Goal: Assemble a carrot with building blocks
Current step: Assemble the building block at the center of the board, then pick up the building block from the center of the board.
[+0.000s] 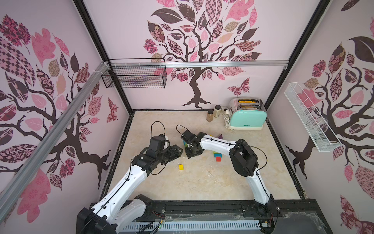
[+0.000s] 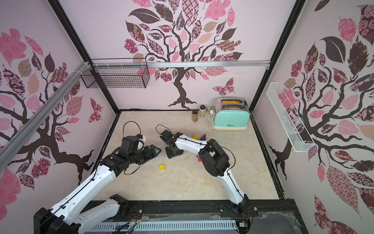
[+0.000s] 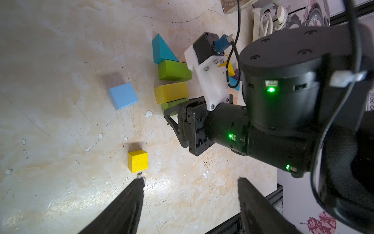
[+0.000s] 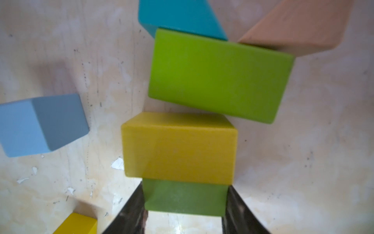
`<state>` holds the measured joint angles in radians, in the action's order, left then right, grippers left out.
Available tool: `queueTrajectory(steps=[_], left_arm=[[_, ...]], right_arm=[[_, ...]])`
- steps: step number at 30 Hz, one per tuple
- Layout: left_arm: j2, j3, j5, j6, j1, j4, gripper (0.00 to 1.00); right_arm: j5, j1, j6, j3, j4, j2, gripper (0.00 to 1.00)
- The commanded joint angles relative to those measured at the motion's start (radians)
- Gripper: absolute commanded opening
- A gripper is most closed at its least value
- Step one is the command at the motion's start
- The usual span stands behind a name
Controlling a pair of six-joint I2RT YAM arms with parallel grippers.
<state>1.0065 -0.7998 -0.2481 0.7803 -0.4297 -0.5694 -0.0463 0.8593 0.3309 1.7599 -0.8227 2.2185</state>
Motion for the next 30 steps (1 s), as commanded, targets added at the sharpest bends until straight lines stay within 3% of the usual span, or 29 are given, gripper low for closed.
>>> queueTrajectory(steps=[1,8,16,22,30], left_arm=[[0.007,-0.015,0.002,-0.019,0.005,0.014,0.77],[0.024,-0.024,0.028,-0.023,0.005,-0.014,0.78],[0.046,-0.025,0.069,-0.01,0.005,-0.049,0.83],[0.113,-0.043,0.083,0.003,0.005,-0.062,0.85],[0.299,-0.093,0.132,0.041,0.009,-0.05,0.83]], right_arm=[[-0.052,0.0,0.034,0.015,-0.005,0.016,0.46],[-0.003,-0.012,0.053,0.009,0.017,0.02,0.52],[0.034,-0.014,0.051,0.0,0.009,-0.022,0.7],[0.033,-0.014,0.034,-0.037,-0.018,-0.145,0.78],[-0.001,-0.017,-0.015,-0.093,-0.104,-0.382,0.83]])
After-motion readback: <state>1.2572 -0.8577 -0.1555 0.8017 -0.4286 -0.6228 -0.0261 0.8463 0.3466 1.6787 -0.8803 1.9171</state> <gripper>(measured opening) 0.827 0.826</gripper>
